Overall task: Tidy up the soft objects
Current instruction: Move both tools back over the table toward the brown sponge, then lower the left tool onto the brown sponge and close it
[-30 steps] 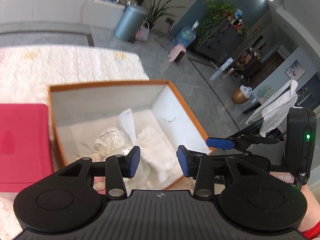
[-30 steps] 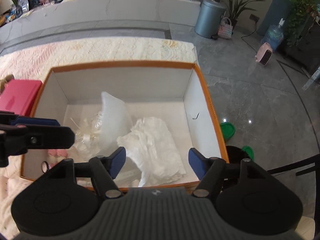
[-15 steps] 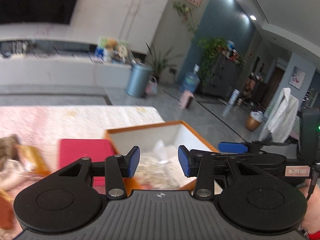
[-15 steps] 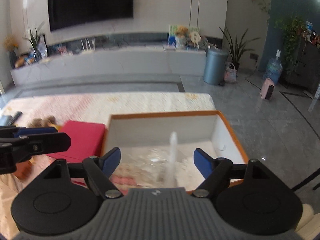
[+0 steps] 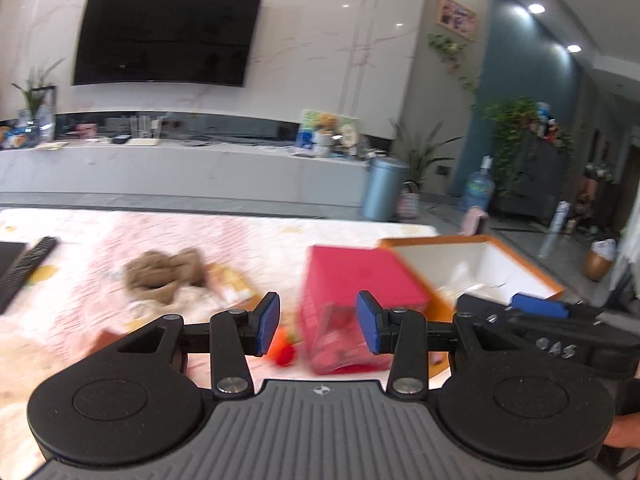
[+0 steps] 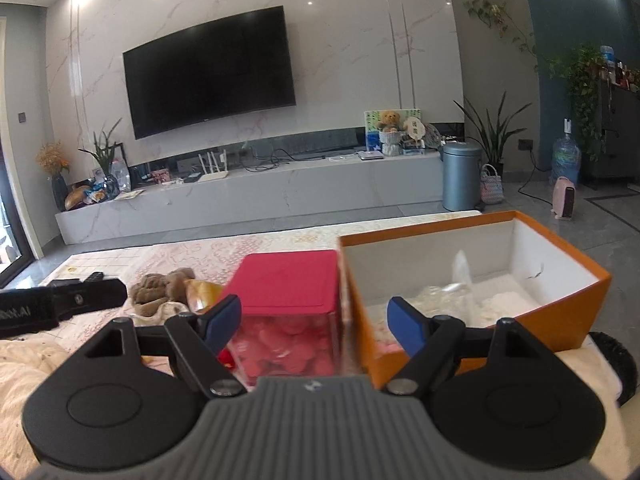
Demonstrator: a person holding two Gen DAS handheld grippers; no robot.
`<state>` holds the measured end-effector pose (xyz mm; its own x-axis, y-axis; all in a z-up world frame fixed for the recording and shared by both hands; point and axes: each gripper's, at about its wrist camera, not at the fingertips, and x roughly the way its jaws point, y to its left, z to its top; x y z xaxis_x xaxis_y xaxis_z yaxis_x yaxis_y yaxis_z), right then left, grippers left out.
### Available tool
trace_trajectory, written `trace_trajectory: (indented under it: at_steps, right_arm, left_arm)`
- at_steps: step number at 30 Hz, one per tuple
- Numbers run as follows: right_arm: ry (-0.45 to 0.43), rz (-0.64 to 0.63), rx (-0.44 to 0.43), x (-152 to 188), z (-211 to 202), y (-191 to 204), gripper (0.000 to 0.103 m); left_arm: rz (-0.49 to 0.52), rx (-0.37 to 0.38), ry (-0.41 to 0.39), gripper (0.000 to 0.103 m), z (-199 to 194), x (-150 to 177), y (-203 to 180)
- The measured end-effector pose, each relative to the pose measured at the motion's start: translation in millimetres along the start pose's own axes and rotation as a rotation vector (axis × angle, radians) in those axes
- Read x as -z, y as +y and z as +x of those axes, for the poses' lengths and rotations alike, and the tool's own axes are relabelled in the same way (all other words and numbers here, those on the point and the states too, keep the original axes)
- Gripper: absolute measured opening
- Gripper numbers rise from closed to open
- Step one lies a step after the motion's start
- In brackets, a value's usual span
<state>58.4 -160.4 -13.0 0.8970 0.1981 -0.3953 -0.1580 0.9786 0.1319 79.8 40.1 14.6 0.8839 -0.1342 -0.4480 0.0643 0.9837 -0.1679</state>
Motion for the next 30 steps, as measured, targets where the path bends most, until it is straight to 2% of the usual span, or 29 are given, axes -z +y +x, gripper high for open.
trace_trajectory:
  at_steps: [4, 9, 16, 21, 26, 30]
  right_arm:
    - [0.008, -0.001, -0.046, 13, 8, 21, 0.079]
    - [0.069, -0.029, -0.074, 28, 25, 44, 0.079]
    - [0.120, -0.067, -0.099, 40, 48, 68, 0.079]
    - [0.145, -0.081, -0.109, 48, 67, 77, 0.071]
    - [0.161, -0.088, -0.105, 55, 86, 83, 0.071]
    - [0.183, -0.077, -0.102, 61, 100, 84, 0.070]
  left_arm:
    - [-0.041, -0.055, 0.030, 0.048, -3, 14, 27]
    - [-0.069, -0.136, 0.070, 0.048, -7, 32, 57]
    - [-0.151, -0.203, 0.097, 0.048, -7, 49, 101]
    - [-0.213, -0.229, 0.097, 0.049, -3, 57, 116]
    - [-0.245, -0.258, 0.076, 0.053, 5, 61, 124]
    - [-0.245, -0.269, 0.099, 0.059, 17, 61, 125]
